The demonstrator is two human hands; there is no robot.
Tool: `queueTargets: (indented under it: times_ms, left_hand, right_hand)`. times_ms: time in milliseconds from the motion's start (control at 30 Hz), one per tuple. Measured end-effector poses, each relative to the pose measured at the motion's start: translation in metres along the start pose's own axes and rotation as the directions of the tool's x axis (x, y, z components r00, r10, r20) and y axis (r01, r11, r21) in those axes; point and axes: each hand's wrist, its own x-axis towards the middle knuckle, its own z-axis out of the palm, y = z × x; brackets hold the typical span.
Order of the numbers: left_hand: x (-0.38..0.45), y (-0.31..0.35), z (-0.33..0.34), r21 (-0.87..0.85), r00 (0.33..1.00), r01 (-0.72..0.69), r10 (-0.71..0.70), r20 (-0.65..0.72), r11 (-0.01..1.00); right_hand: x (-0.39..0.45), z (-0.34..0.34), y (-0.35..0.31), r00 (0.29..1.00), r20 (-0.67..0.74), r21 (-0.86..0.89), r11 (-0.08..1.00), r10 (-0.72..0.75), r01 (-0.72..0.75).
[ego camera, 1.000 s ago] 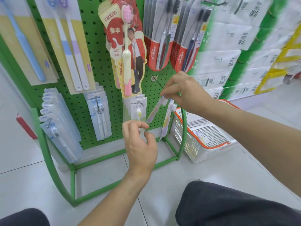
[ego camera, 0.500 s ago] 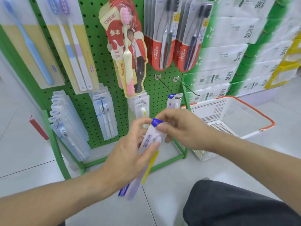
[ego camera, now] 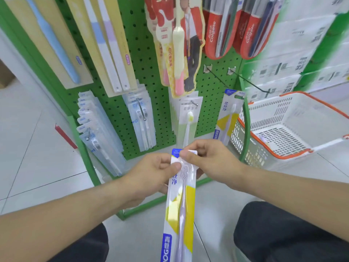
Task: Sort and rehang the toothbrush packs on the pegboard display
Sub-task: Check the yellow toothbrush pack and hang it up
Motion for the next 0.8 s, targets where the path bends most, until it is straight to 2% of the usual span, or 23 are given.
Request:
queueTargets:
  times_ms: [100, 167, 300, 467, 533, 600, 667, 733, 800]
  left_hand:
    - [0.003, -0.006, 0.002, -0.098, 0.991, 0.031, -0.043, -0.129, 0.995]
    - [0.004, -0.011, 0.004, -0.138, 0.984, 0.032, -0.055, -0.172, 0.99]
    - [0.008, -0.014, 0.003, -0.206, 0.959, 0.019, -0.076, -0.274, 0.978]
    - [0.016, -0.018, -0.009, -0.199, 0.867, -0.063, -0.045, -0.496, 0.978]
    - [0.018, -0.019, -0.012, -0.208, 0.836, -0.078, -0.049, -0.546, 0.975]
    - [0.017, -0.017, -0.014, -0.249, 0.846, -0.046, -0.095, -0.525, 0.967]
    - [0.011, -0.013, -0.012, -0.279, 0.906, 0.017, -0.133, -0.402, 0.96]
    - [0.005, -0.013, -0.007, -0.246, 0.952, 0.047, -0.118, -0.282, 0.968]
    - [0.002, -0.016, -0.005, -0.191, 0.962, 0.039, -0.089, -0.26, 0.981]
  right_hand:
    - [0.004, 0.0, -0.002, 0.972, 0.158, 0.082, 0.979, 0.171, -0.186]
    - [0.007, 0.003, -0.001, 0.946, 0.211, 0.078, 0.96, 0.247, -0.268]
    - [0.01, 0.008, -0.003, 0.931, 0.212, 0.099, 0.941, 0.298, -0.324]
    - [0.006, 0.007, -0.001, 0.804, 0.433, -0.023, 0.897, 0.407, -0.442]
    - [0.003, 0.007, 0.0, 0.799, 0.454, -0.026, 0.902, 0.395, -0.431]
    - [0.003, 0.009, 0.001, 0.834, 0.416, -0.013, 0.92, 0.362, -0.393]
    - [0.005, 0.008, 0.002, 0.875, 0.346, 0.011, 0.931, 0.339, -0.366]
    - [0.008, 0.007, 0.003, 0.904, 0.273, 0.013, 0.938, 0.329, -0.345]
    - [0.007, 0.006, 0.004, 0.909, 0.259, -0.01, 0.942, 0.327, -0.336]
